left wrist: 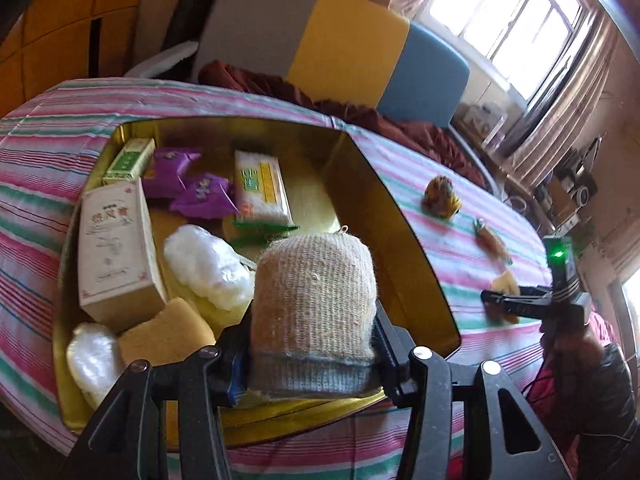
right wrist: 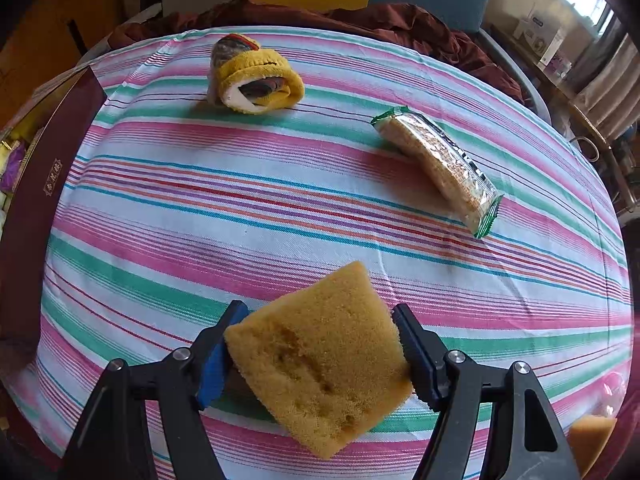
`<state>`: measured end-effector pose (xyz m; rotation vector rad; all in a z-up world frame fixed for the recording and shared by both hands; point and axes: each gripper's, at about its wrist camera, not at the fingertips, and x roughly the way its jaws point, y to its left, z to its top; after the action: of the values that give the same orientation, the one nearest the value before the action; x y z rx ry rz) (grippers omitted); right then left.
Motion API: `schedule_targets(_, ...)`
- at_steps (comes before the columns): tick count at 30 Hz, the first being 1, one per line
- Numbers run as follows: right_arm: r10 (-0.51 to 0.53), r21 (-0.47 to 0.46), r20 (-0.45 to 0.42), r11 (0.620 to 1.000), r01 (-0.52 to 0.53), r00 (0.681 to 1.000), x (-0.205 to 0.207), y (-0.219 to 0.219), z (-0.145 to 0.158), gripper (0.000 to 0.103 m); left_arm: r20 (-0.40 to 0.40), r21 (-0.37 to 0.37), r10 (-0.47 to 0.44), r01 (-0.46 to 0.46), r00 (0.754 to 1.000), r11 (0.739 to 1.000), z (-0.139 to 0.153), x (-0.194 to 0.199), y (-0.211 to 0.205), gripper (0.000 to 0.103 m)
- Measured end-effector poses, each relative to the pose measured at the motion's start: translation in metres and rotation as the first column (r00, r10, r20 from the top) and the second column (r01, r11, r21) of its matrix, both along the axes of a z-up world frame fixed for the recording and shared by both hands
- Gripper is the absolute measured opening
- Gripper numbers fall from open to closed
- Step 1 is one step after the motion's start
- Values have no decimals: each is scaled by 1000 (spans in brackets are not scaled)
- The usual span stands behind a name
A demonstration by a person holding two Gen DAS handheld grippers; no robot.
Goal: Organize objects
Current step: 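Carry the knitted bundle into the gold tray and open the left tool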
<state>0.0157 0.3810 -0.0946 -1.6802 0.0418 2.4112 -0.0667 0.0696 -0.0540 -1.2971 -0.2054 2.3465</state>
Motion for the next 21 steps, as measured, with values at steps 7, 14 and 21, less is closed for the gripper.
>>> schedule_targets(7, 9, 9, -1, 1000, -8, 1000, -1, -3, 0, 74, 59, -90, -9, 15, 998, 996, -25, -2, 9, 51)
schedule_targets(14, 9, 5, 0, 1000, -9, 1000, -1, -8, 0, 74, 50, -143, -15, 22, 999, 990, -32, -1, 15, 52)
schedule_targets(21, 3, -3, 2, 1000, -3, 1000, -6, -4, 2, 75, 54, -87, -45, 50, 998, 995, -21, 4, 8, 60)
